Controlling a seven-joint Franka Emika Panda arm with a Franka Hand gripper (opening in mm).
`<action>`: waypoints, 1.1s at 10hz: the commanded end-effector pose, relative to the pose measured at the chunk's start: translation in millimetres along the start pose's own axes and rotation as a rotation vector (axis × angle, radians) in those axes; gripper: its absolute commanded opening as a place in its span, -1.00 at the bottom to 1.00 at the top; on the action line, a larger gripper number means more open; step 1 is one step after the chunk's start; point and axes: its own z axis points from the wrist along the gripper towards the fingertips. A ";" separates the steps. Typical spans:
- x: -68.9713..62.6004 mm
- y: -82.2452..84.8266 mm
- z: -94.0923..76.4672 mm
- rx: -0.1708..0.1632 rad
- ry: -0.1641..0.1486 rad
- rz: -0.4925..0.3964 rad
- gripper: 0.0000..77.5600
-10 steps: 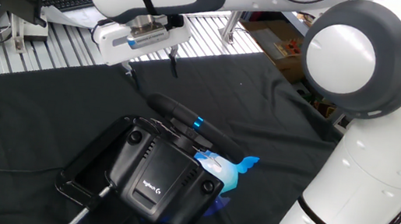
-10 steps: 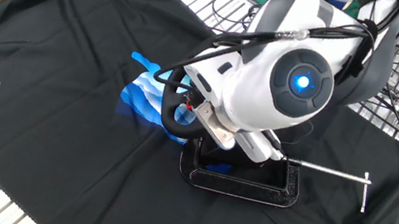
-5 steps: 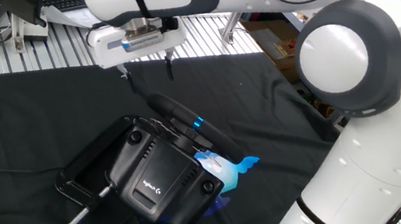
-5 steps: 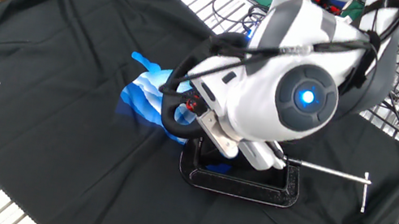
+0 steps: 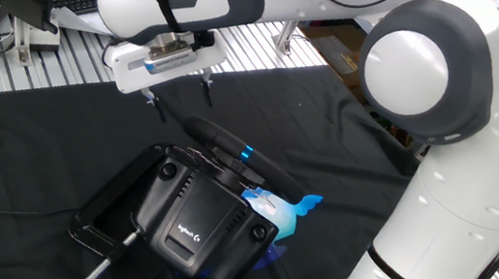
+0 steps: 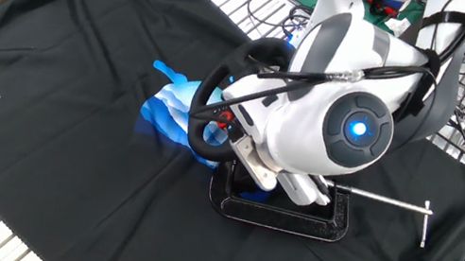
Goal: Rotate the steering wheel 90 degrees counterclockwise
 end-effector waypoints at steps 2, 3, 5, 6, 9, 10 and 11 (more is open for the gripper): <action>2.9 -2.7 8.5 0.008 0.006 0.021 1.00; 2.9 -2.5 9.6 0.009 0.010 0.018 1.00; 5.2 -0.7 15.5 0.009 0.010 0.012 1.00; 5.7 -0.2 17.2 0.009 0.010 0.012 1.00; 10.2 0.2 21.1 0.005 0.015 0.011 1.00; 10.1 0.7 22.4 0.011 0.013 0.015 1.00; 10.0 1.1 23.3 0.012 0.013 0.016 1.00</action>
